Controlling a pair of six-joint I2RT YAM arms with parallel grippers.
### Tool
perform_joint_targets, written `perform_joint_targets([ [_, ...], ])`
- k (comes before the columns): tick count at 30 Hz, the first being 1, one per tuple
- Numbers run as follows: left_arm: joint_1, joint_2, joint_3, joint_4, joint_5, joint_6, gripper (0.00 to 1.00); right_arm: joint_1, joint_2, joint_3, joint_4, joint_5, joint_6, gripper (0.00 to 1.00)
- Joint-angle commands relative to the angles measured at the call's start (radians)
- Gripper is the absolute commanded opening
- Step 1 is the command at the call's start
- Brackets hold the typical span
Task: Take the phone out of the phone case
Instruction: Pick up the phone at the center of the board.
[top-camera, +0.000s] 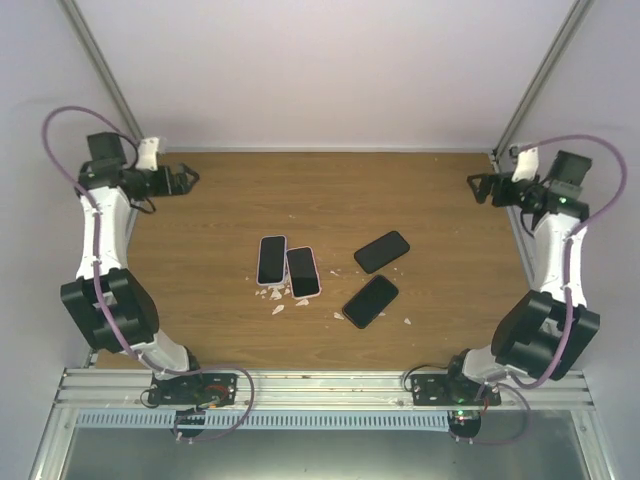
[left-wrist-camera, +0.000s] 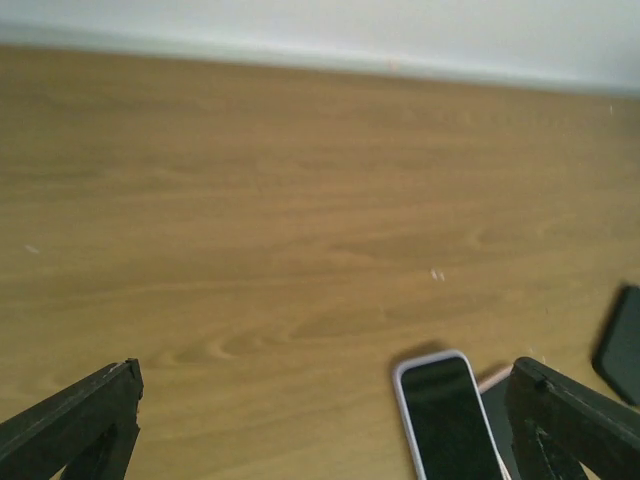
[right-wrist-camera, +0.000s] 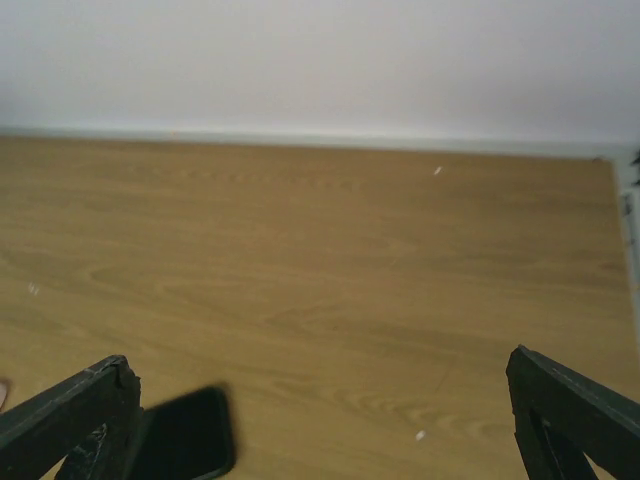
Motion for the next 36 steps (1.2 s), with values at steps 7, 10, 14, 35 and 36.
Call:
perform_joint_targets([
  [7,-0.230,-0.131,-0.281,0.066,-0.120,0.031,0.99,0.124,-0.153,-0.291,0.154,0.057,0.033,1.00],
  [10,-0.314,-0.169,-0.352,0.072,-0.137,0.063,0.99,0.147,-0.190,-0.349,0.174,0.058,0.031,1.00],
  [14,-0.446,-0.214,-0.444,0.090,-0.194,0.098,0.99,0.166,-0.229,-0.403,0.197,0.067,0.023,1.00],
  [35,-0.981,-0.167,-0.678,0.343,-0.704,0.209,0.99,0.185,-0.289,-0.448,0.213,0.053,-0.013,1.00],
  [36,-0.985,-0.155,-0.679,0.355,-0.722,0.216,0.99,0.186,-0.289,-0.448,0.213,0.053,-0.014,1.00],
])
